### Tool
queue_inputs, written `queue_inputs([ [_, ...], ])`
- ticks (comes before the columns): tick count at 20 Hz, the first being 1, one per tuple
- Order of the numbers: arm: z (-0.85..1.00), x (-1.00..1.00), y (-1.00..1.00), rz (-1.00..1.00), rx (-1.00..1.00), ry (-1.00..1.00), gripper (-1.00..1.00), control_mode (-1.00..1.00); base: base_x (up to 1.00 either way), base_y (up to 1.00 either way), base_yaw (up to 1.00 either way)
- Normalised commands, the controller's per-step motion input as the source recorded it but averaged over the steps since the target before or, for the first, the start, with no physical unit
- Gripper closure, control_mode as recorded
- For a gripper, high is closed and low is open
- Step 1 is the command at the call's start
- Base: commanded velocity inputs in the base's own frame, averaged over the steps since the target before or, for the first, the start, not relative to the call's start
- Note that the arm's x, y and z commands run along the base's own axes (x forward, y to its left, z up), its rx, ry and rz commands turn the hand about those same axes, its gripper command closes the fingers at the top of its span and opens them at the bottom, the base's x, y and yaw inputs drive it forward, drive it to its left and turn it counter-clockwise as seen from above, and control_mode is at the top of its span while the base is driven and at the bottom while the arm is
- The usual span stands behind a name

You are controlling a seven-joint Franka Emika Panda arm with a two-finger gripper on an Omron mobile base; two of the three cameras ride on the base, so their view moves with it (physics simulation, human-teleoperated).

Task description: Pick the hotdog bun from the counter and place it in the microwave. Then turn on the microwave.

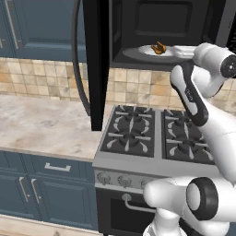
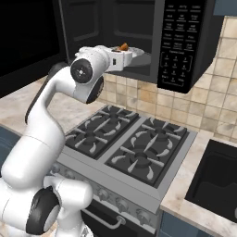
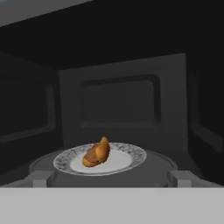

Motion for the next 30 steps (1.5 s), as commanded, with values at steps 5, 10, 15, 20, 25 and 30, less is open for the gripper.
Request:
queue_inputs([
  [5, 0.18, -0.76, 0.02, -0.06, 0.0, -0.08, -1.0, -1.0, 0.0, 0.0, 0.0],
  [10, 0.14, -0.87, 0.17, -0.08, 0.0, -0.08, -1.0, -1.0, 0.0, 0.0, 0.0],
  [15, 0.1, -0.83, 0.32, -0.04, 0.0, -0.07, -1.0, -1.0, 0.0, 0.0, 0.0],
  [20, 0.09, -0.82, 0.33, 0.0, 0.0, -0.06, -1.0, -1.0, 0.0, 0.0, 0.0],
  [25, 0.09, -0.79, 0.37, 0.0, 0.0, -0.03, -1.0, -1.0, 0.0, 0.0, 0.0],
  [30, 0.02, -0.66, 0.51, 0.0, 0.0, 0.0, -1.0, -1.0, 0.0, 0.0, 0.0],
])
